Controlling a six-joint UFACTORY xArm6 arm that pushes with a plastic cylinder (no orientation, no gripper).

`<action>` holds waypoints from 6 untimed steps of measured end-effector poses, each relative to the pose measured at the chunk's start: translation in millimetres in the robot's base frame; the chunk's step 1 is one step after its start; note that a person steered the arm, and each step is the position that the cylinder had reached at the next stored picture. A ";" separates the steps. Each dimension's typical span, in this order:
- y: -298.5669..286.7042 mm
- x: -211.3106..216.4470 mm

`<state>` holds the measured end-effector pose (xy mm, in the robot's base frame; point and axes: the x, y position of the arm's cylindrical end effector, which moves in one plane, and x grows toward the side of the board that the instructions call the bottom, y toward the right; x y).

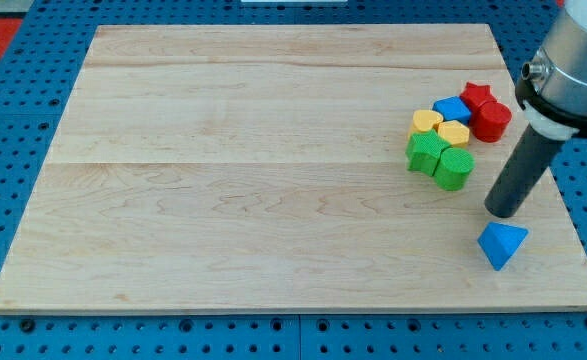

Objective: Slide the group of blocks left a bit

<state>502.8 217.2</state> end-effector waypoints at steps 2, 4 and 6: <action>1.9 -28.0; 1.0 -58.7; -19.7 -64.5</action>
